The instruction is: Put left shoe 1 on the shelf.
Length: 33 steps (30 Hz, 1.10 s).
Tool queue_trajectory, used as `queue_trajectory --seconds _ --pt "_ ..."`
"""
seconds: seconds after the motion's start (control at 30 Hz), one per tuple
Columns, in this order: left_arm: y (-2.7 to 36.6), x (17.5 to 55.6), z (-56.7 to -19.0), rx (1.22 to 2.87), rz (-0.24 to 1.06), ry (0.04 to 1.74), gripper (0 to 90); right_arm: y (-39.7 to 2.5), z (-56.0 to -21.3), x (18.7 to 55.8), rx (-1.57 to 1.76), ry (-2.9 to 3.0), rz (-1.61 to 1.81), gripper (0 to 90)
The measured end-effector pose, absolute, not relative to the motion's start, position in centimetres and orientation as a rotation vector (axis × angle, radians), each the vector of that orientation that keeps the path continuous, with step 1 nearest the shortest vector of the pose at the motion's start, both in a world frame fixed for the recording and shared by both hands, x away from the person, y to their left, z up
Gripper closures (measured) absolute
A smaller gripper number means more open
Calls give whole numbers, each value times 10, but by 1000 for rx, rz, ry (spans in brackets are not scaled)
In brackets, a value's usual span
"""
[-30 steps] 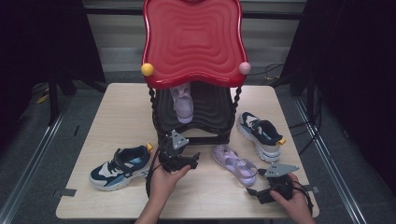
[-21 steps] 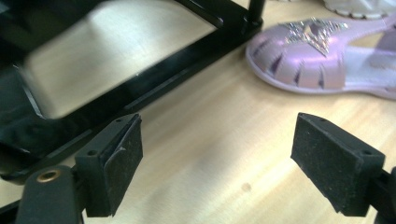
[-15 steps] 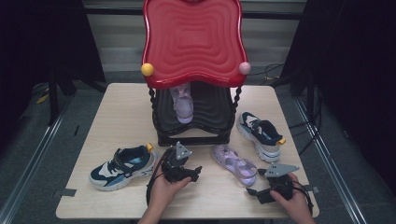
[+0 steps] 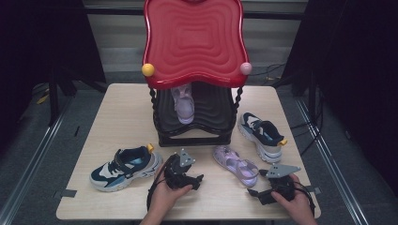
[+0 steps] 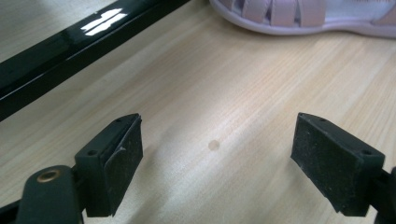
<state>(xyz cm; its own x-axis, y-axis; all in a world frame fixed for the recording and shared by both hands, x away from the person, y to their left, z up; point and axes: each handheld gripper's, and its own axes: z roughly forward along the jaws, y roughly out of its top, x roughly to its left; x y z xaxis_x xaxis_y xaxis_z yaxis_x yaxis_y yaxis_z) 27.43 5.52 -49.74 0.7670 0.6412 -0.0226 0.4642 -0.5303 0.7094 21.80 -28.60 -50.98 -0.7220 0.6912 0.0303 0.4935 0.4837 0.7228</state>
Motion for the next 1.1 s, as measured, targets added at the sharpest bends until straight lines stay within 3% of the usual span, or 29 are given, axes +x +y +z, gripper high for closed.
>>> queue_trajectory --seconds 0.23,1.1 --pt "59 270 -502 2283 310 772 162 -285 -510 218 1008 2465 1067 121" --pt "69 270 -508 2245 267 717 143 -279 -509 217 1081 2419 1062 144"
